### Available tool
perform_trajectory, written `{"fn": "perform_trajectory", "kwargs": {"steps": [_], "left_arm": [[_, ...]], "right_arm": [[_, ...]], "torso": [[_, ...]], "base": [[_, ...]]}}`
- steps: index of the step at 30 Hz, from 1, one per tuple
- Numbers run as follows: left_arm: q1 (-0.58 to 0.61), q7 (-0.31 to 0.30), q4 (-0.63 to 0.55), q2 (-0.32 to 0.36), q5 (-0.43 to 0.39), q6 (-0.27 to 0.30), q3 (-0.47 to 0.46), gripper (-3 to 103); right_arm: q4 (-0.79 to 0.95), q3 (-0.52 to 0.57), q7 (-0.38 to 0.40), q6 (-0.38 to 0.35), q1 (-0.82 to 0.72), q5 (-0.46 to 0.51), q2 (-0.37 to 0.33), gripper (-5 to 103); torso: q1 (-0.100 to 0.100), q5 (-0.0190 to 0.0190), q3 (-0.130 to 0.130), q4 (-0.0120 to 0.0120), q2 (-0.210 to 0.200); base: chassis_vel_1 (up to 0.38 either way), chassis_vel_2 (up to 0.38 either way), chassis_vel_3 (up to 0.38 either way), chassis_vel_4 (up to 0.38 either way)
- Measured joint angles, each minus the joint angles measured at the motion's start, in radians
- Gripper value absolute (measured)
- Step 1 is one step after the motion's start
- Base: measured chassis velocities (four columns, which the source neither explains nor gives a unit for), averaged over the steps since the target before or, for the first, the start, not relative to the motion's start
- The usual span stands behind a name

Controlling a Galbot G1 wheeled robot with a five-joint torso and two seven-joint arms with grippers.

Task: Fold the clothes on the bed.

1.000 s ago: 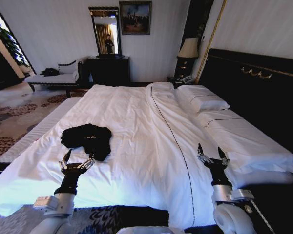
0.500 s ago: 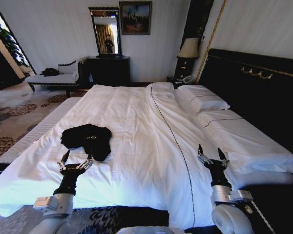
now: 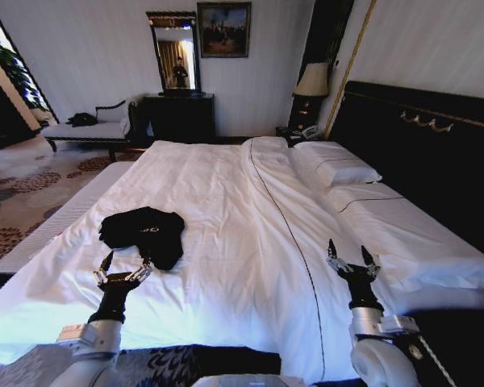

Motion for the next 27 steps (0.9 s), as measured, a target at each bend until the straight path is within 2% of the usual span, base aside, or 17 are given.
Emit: {"fn": "perform_trajectory", "kwargs": {"steps": [27], "left_arm": [[0.002,-0.003,-0.012,-0.013,-0.003,-0.003,-0.015,100]], "right_arm": [[0.012,0.004,-0.012,0.008,-0.004,-0.004,-0.001,100]], "torso": [[0.0,-0.0001,0.0,0.0,0.0]], "base": [[0.0,0.0,0.0,0.0]]}}
